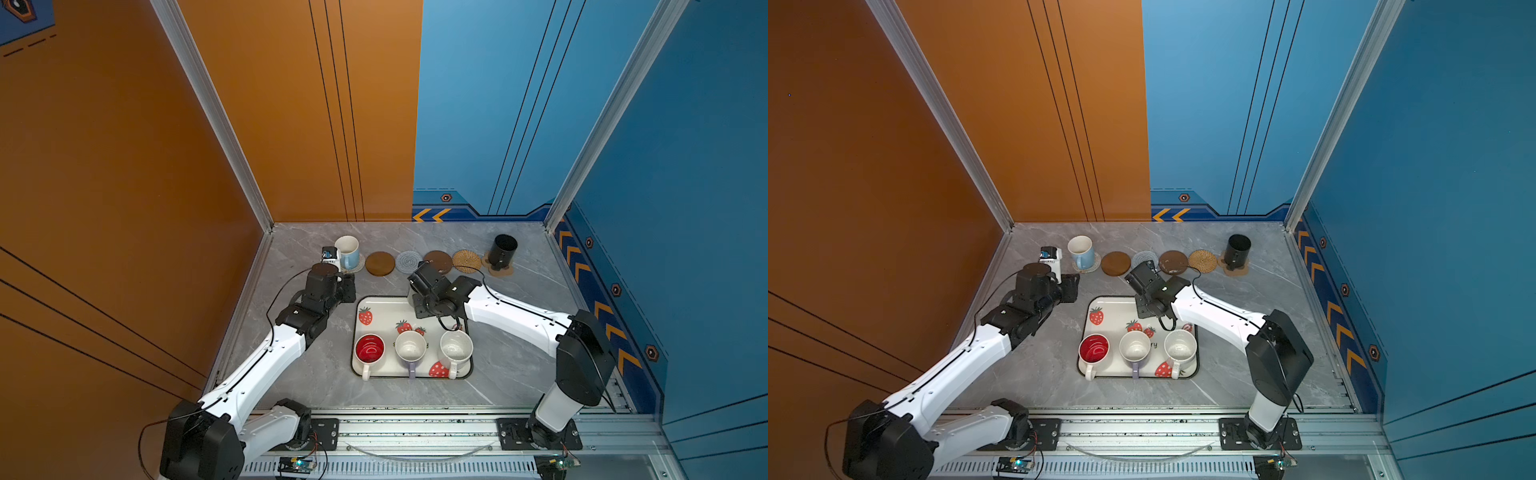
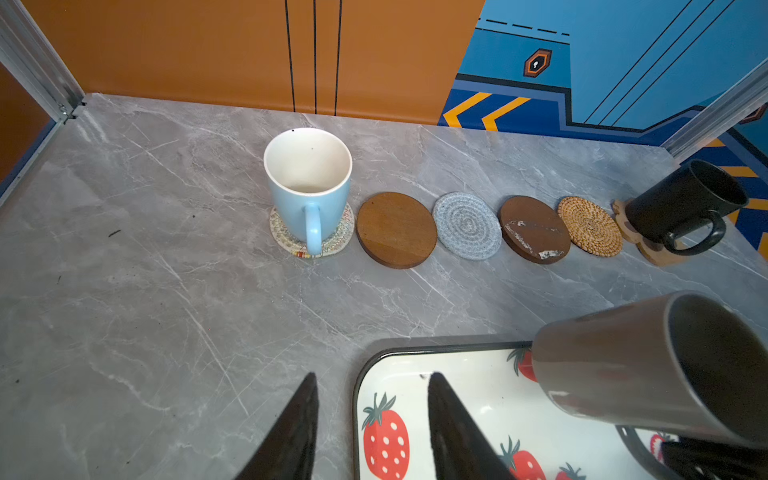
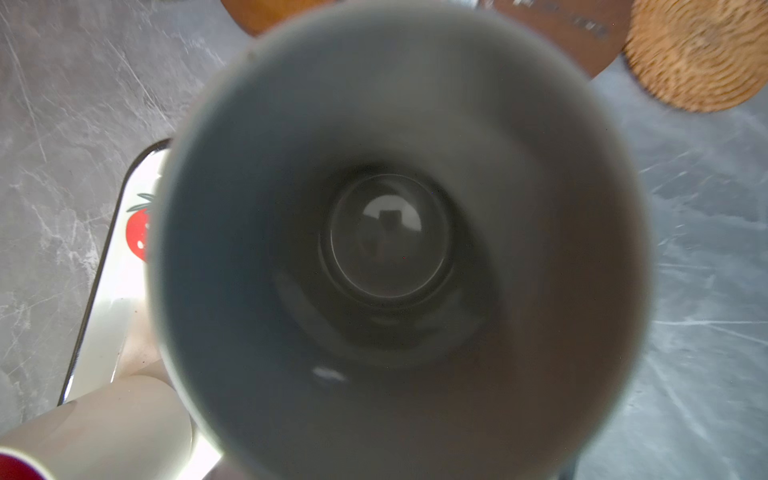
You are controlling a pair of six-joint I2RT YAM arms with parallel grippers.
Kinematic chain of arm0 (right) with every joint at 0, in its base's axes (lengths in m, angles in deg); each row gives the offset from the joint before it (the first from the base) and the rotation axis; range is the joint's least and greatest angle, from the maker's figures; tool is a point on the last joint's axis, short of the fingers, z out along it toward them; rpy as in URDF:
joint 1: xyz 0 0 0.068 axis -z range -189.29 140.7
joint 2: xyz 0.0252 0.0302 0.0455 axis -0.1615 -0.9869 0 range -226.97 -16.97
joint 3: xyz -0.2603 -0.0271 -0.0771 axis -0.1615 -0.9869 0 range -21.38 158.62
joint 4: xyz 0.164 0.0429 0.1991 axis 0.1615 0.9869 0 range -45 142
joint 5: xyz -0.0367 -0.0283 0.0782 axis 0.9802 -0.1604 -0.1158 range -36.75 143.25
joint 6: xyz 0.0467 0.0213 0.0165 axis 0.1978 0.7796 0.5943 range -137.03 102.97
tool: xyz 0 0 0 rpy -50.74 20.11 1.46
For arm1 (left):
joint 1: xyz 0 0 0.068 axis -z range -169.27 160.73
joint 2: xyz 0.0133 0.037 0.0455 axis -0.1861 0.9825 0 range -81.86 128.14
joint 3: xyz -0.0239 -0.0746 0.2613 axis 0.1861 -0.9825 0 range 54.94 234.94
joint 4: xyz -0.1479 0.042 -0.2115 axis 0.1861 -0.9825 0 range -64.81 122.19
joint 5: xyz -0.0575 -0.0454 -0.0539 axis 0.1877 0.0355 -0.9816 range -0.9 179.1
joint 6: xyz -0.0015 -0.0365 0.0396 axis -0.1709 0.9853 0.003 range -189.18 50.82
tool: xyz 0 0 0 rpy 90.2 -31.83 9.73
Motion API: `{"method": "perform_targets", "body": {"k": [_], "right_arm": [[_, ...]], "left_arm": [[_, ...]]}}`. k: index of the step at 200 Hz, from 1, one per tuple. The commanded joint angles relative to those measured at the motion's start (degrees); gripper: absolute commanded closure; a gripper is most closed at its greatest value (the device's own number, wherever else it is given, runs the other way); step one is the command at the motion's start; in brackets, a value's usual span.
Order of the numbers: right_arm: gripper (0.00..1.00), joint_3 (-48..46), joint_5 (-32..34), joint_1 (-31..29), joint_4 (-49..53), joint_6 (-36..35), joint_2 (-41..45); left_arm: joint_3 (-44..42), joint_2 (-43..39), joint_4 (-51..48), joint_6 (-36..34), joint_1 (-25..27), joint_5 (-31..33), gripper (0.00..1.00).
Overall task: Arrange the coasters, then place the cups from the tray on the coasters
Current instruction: 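Lift the grey mug with the right gripper and carry it toward the far coasters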
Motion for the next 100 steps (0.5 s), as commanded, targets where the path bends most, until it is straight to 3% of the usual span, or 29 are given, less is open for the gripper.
{"method": "perform_targets", "body": {"k": [1,100], "right_arm": [[1.00,3.4,3.7,2.0,0.4,-3.1,4.2],[1.00,11.0,1.4,18.0,2.4,-8.2,2.9]], "left_arm": [[-0.7,-0.8,0.9,0.0,-0.7,-0.9,0.56],[-0.6,-0.5,1.4,0.5,-0.9,-1.6,0.56]]}}
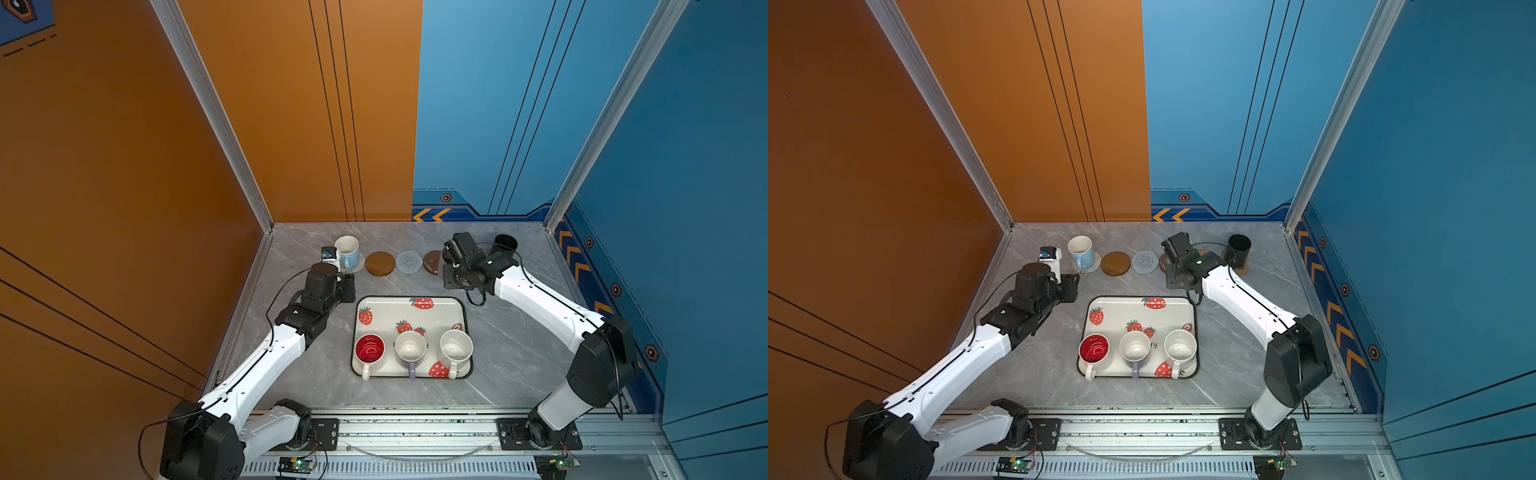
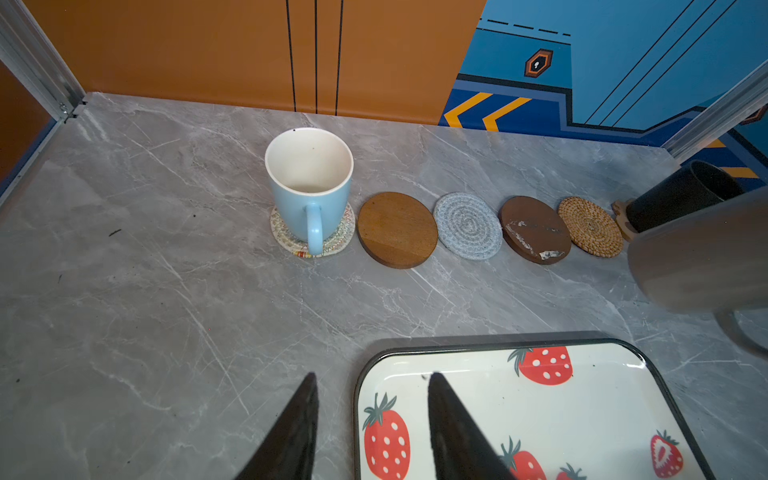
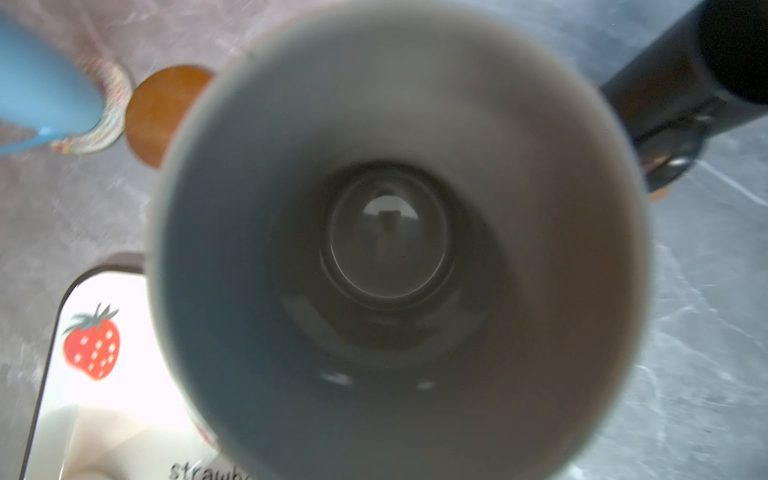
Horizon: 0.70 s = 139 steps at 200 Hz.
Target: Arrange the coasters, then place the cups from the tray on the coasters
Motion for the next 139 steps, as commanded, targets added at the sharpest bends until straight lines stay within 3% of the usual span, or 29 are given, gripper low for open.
{"method": "perform_targets", "body": {"k": [1,58,139], "right_arm": [[1.00,5.5,1.3,2.5,-1.4,-2.4,-0.2],[1.00,13.3,-0.4,9.0,-1.2,-2.9,-8.4],[1.00,20.7,-1.5,12.8,-0.9,-3.5,-17.2]], "left_arm": [[-0.6,-0.5,1.4,0.5,-0.7,-1.4,0.56],[-0.7,-1.0,1.3,0.5,-0.7,-1.5,0.56],[-0.1,-1.4,0.8,0.3,-0.9,-1.0,0.56]]}}
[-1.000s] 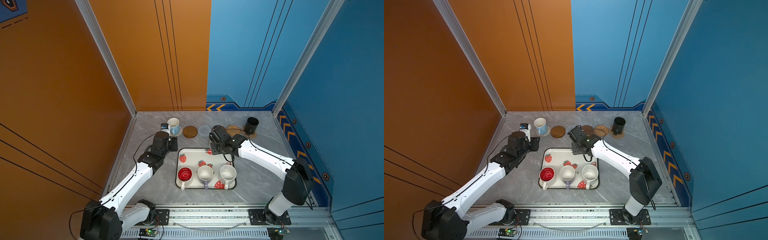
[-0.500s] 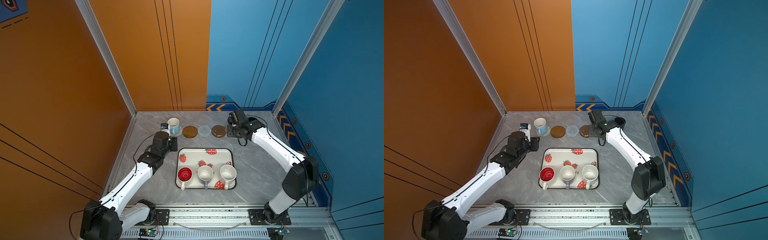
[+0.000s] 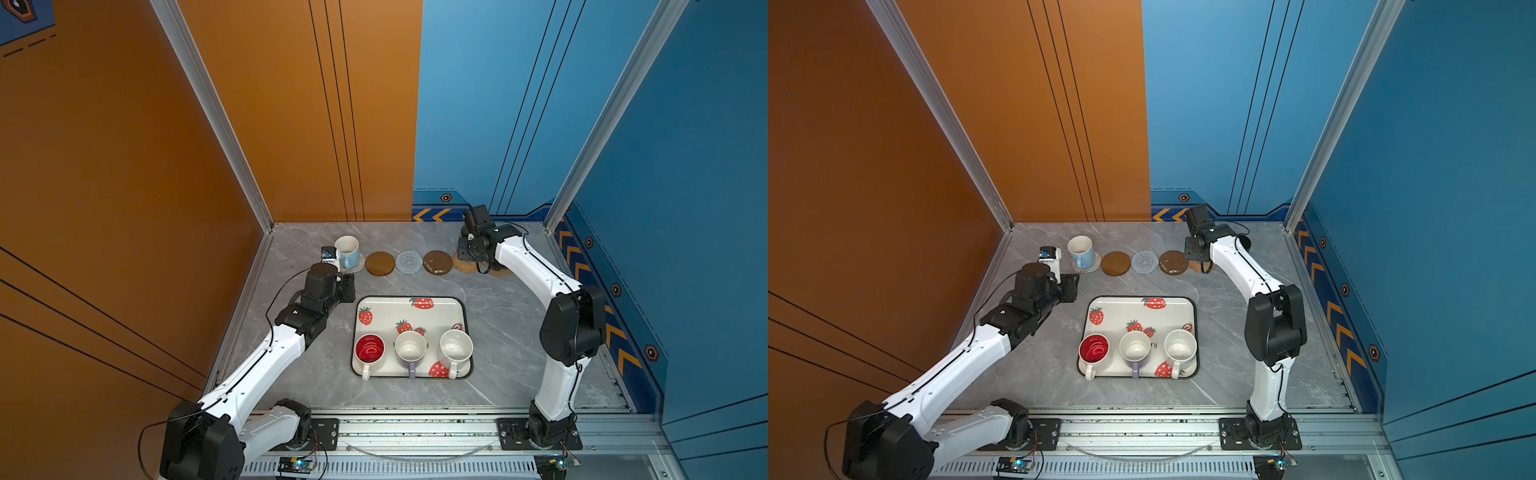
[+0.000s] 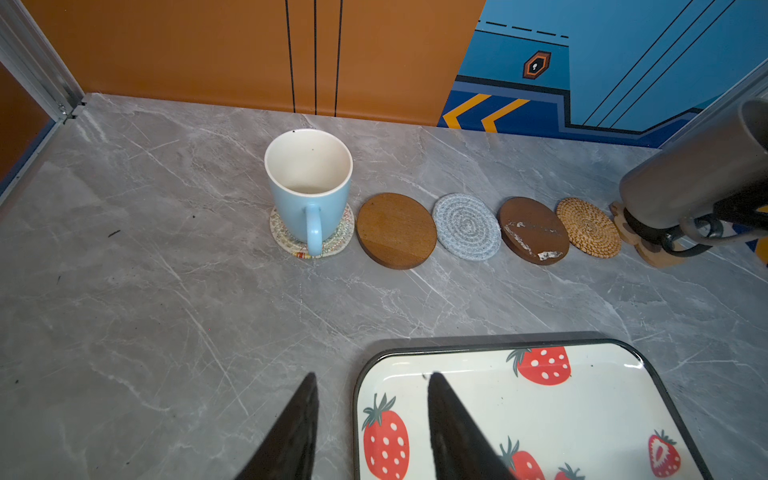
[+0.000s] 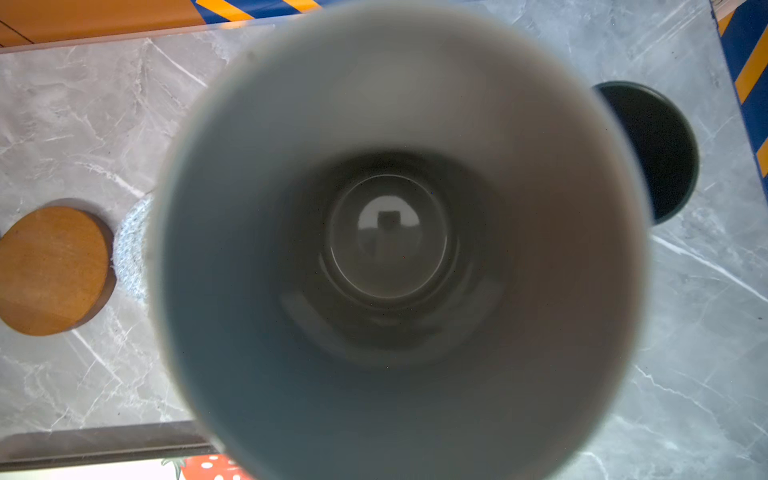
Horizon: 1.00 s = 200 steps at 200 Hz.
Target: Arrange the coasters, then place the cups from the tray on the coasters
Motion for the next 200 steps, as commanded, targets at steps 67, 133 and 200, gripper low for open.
{"method": "perform_targets", "body": {"k": [67,133,200], "right_arm": [[1.00,6.5,-1.9,3.2,-2.2,-0.3,-5.9],[1.00,6.6,-1.7,3.6,-2.5,-0.2,-8.2],[1.00,6.4,-2.2,3.7,-3.0,0.1,-10.3]], "left_arm": [[0.7,-0.4,0.7,0.2,-1.1,-0.9,0.56],[1.5,0.7,0.4,0.1,-1.1,-1.2,0.56],[1.6,0.9,0.3,0.1,-1.2,-1.3,0.56]]}}
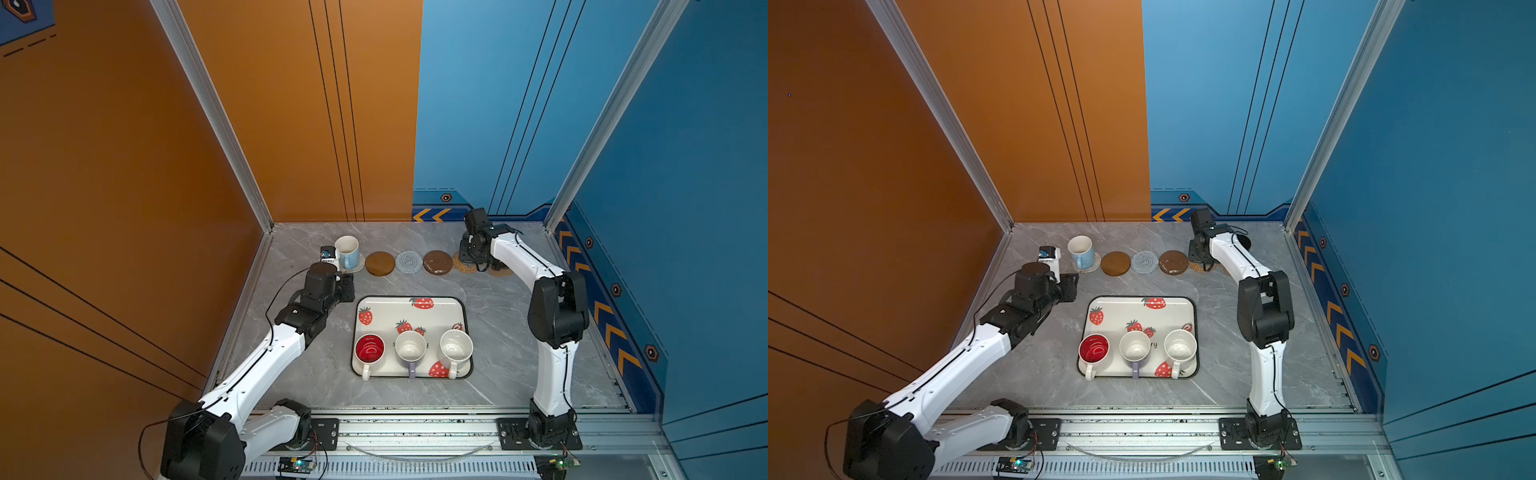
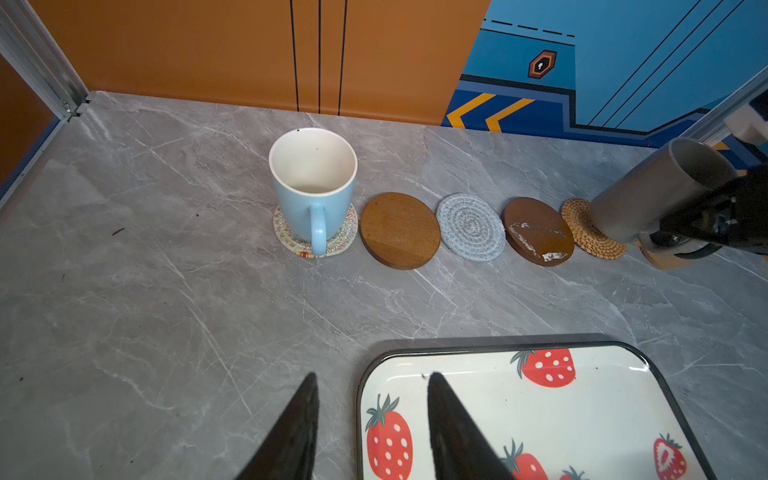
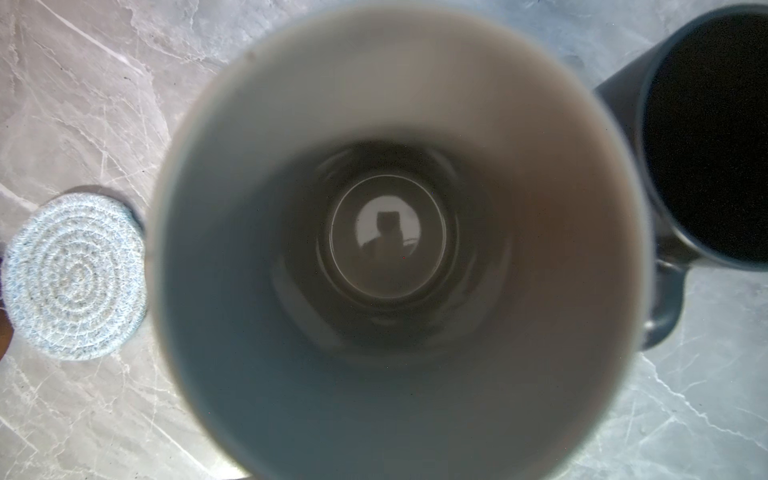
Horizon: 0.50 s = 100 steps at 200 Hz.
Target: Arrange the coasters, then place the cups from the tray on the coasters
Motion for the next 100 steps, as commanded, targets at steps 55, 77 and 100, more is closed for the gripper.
{"method": "perform_targets", "body": {"k": [55,77,100], "right_arm": [[1.00,3.0,0.2,0.6,-3.7,0.7,-2.2],[1.00,3.0,0.3,0.7,-3.8,0.7,-2.5],[1.00,2.9,0.1,0.7,-3.8,0.8,-2.7]], "left_arm": [[1.5,0.3,0.1,0.0,-0.9,-1.1,0.56],[1.4,0.2,0.0,-0.1,-0.9,-1.0,0.56],[1.4,0.0,0.0,-0.1,-0.9,-1.0,0.56]]}}
